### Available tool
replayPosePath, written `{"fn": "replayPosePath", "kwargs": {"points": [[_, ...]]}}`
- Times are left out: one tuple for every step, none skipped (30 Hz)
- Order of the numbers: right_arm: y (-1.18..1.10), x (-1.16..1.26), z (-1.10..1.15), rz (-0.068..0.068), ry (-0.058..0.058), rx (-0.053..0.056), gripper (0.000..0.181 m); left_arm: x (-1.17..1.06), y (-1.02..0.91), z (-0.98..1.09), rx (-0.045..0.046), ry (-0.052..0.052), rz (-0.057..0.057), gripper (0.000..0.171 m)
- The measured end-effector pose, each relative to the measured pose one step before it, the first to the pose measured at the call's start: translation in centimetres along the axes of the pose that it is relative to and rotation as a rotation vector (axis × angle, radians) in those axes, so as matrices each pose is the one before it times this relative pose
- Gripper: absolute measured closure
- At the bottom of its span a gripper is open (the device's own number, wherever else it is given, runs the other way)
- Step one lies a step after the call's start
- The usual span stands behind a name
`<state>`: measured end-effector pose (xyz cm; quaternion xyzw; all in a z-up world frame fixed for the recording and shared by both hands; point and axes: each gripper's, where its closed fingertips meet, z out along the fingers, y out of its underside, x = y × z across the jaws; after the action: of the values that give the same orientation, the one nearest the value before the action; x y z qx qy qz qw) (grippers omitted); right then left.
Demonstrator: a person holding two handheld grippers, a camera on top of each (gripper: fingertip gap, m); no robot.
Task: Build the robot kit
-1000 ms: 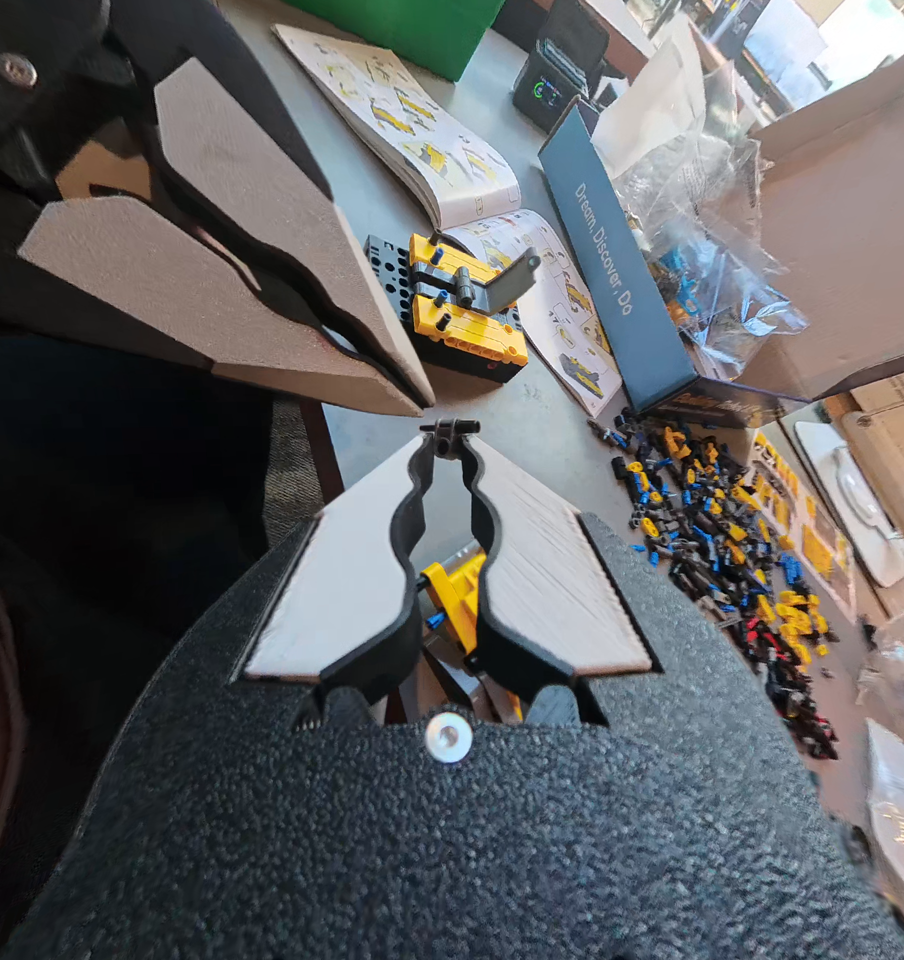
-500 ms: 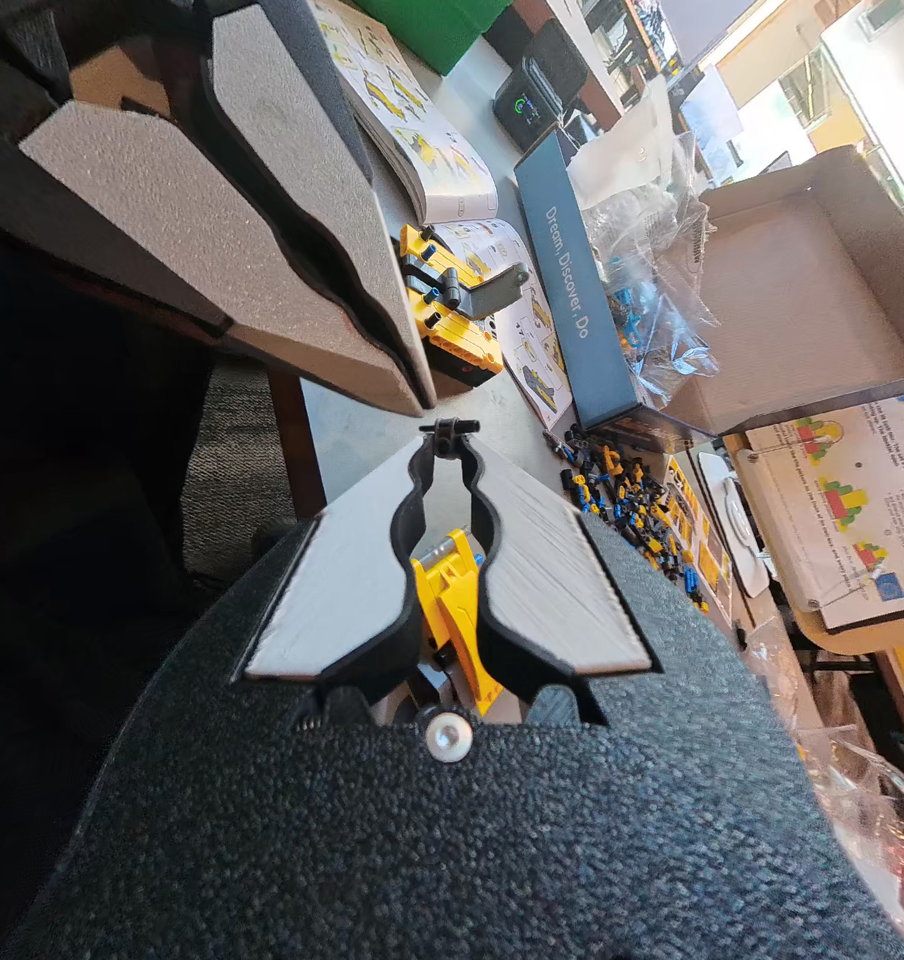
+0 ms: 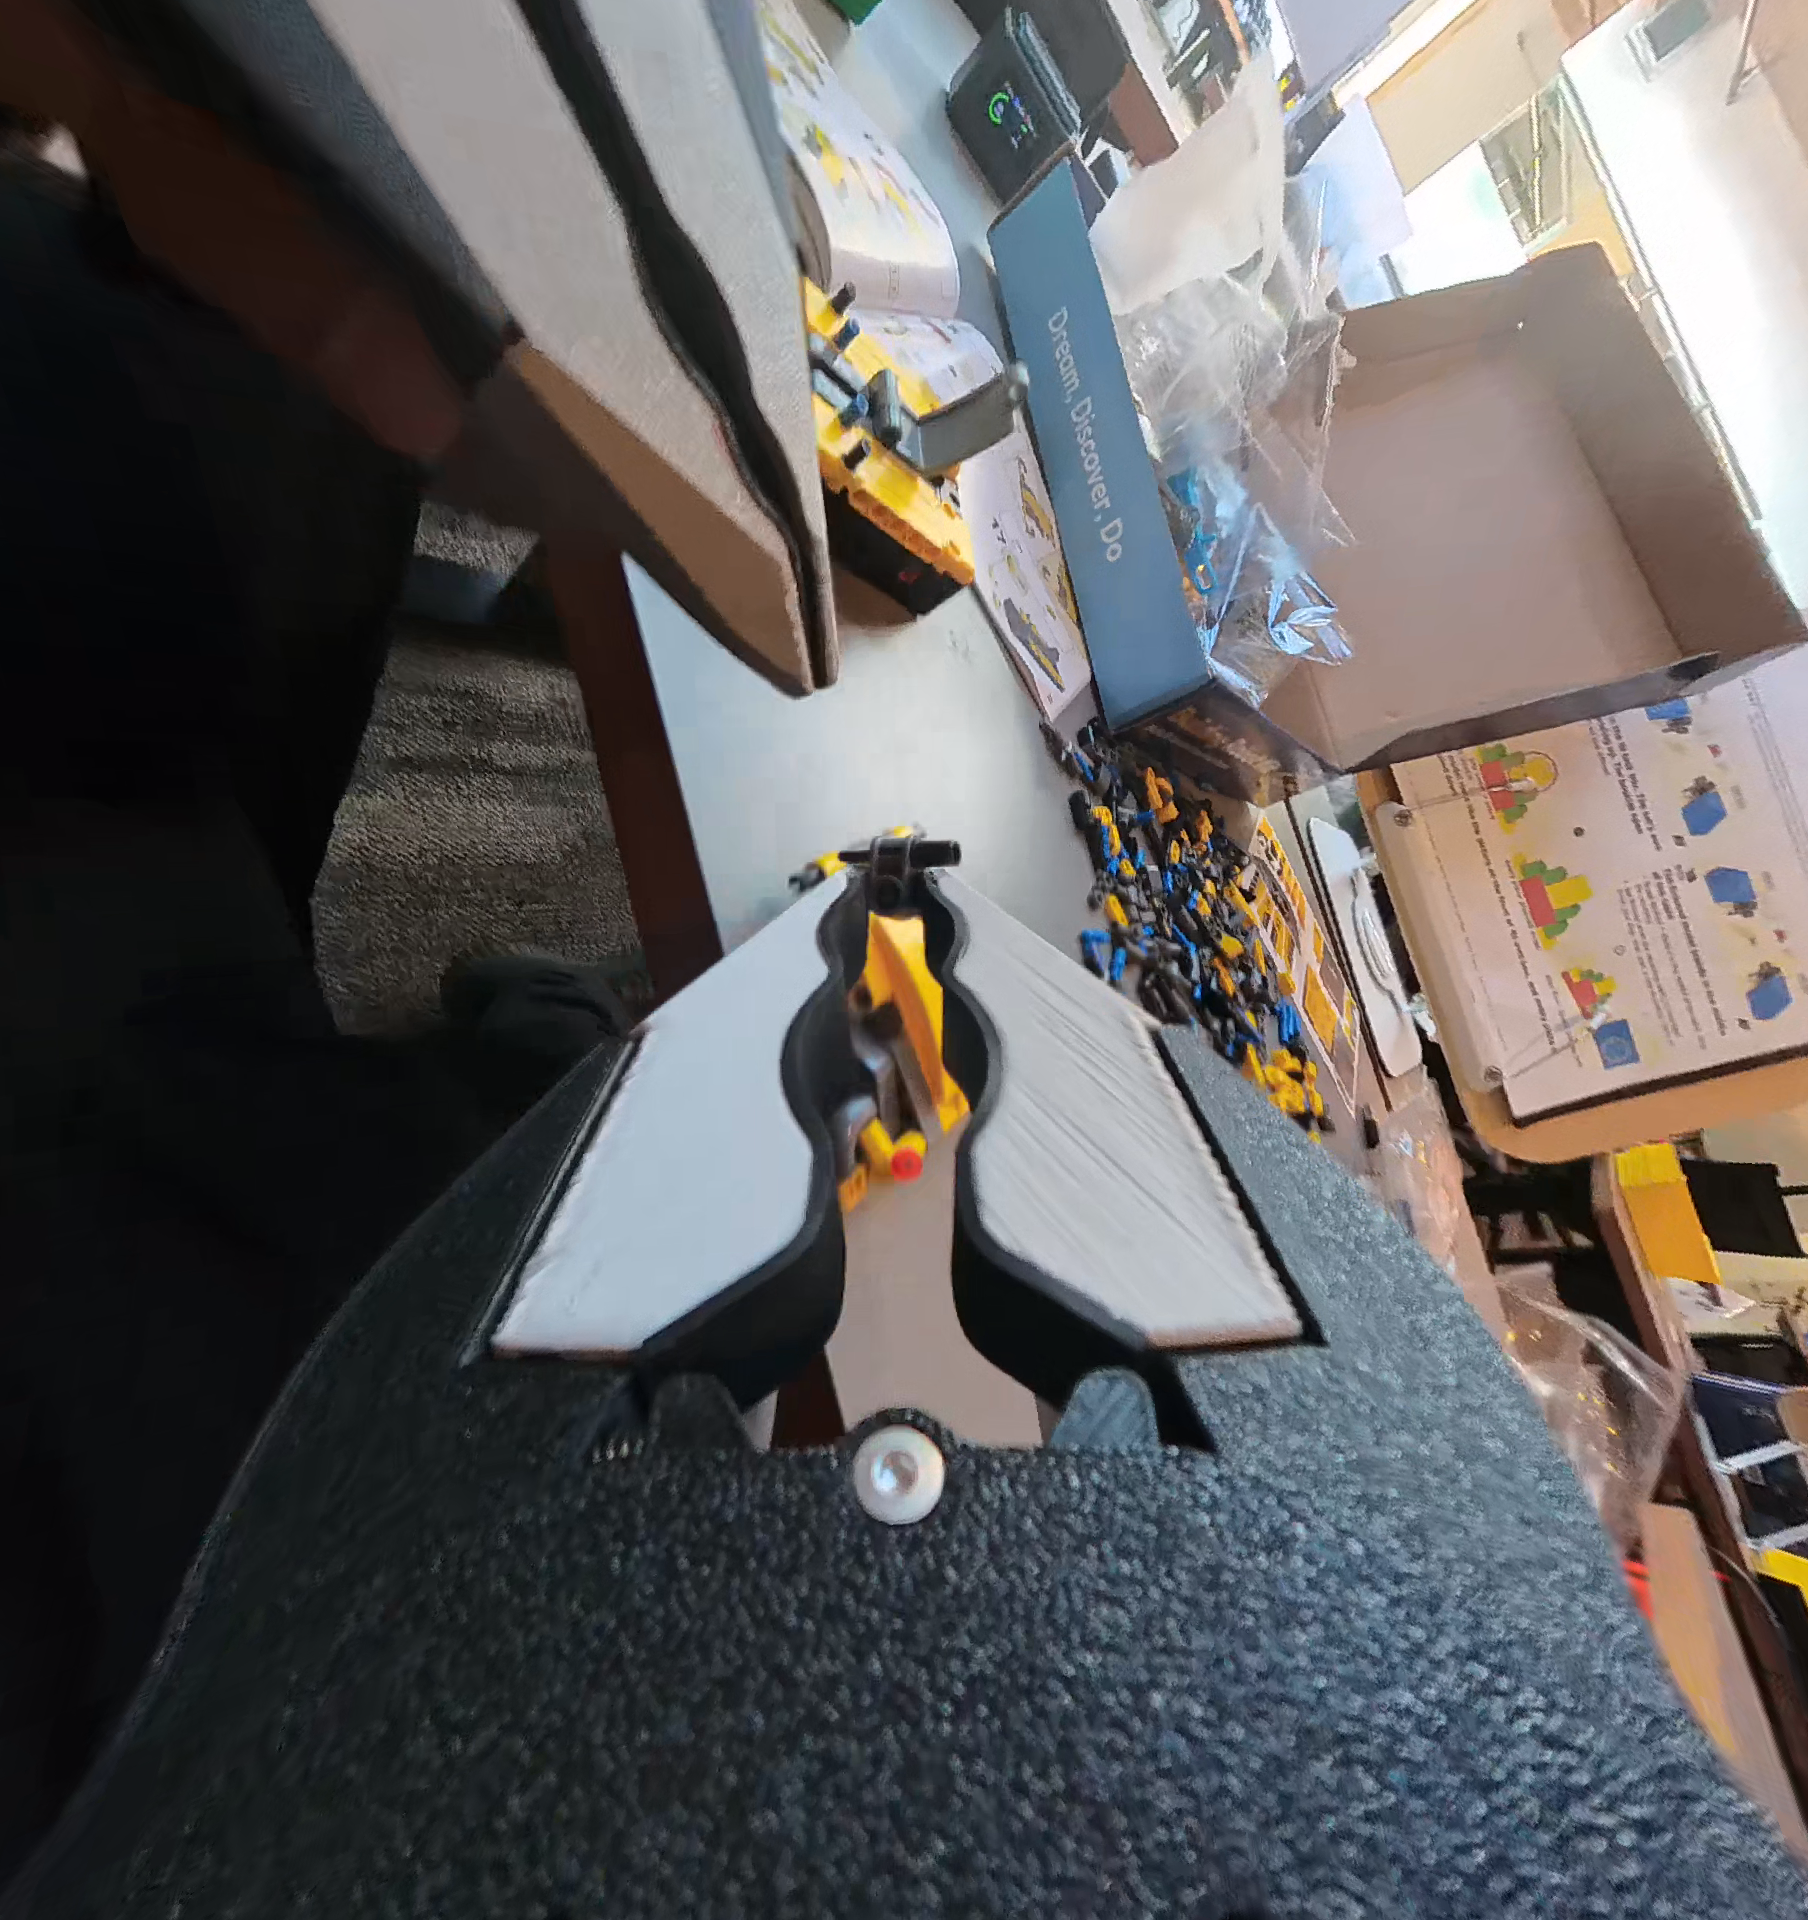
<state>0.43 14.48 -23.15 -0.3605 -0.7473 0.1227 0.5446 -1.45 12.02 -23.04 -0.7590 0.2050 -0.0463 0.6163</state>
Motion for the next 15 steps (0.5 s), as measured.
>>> {"fn": "replayPosePath", "kwargs": {"points": [[0.660,-0.195,-0.667,-0.0190,0.0044,-0.0139,0.175,0.359,0.015,0.253,-0.01429,0.0398,-0.0163,0.171],[0.710,-0.231,-0.622,-0.0214,0.0018,-0.0160,0.175,0.283,0.015,0.358,-0.02005,0.0356,-0.0068,0.163],[0.678,-0.194,-0.540,-0.0216,0.0027,-0.0156,0.175,0.186,0.109,0.386,-0.03099,0.0304,0.0054,0.160],[0.572,-0.181,-0.420,-0.0178,0.0032,-0.0129,0.175,-0.034,0.078,0.428,-0.03159,0.0168,0.0087,0.155],[0.414,-0.198,-0.284,-0.0130,0.0012,-0.0069,0.175,0.064,0.003,0.416,-0.03012,0.0252,0.0049,0.150],[0.301,-0.166,-0.115,-0.0109,0.0029,-0.0053,0.175,0.046,-0.241,0.329,-0.01853,0.0244,0.0011,0.148],[0.207,-0.174,0.033,-0.0158,0.0051,-0.0030,0.175,0.057,-0.424,0.288,-0.00544,0.0229,0.0091,0.147],[0.060,-0.173,0.104,-0.0259,0.0087,0.0030,0.175,-0.213,-0.258,0.313,-0.01473,0.0095,0.0152,0.145],[-0.050,-0.196,0.148,-0.0355,0.0107,0.0058,0.175,-0.329,0.031,0.382,-0.02917,0.0087,0.0173,0.144],[-0.135,-0.242,0.124,-0.0402,0.0088,0.0060,0.175,-0.353,0.179,0.378,-0.03566,0.0174,0.0099,0.144],[-0.127,-0.324,0.083,-0.0367,0.0021,0.0027,0.176,-0.486,0.089,0.321,-0.02539,0.0170,-0.0092,0.142],[-0.021,-0.378,0.086,-0.0265,-0.0050,-0.0001,0.177,-0.451,-0.052,0.245,-0.01217,0.0259,-0.0215,0.142],[0.090,-0.307,0.088,-0.0174,-0.0045,-0.0002,0.175,-0.485,-0.111,0.200,-0.01026,0.0275,-0.0280,0.143],[0.124,-0.168,0.092,-0.0146,-0.0017,0.0011,0.176,-0.506,-0.127,0.222,-0.01584,0.0219,-0.0249,0.143],[0.110,-0.031,0.109,-0.0163,0.0014,0.0011,0.176,-0.472,-0.114,0.299,-0.02023,0.0154,-0.0126,0.140]]}}
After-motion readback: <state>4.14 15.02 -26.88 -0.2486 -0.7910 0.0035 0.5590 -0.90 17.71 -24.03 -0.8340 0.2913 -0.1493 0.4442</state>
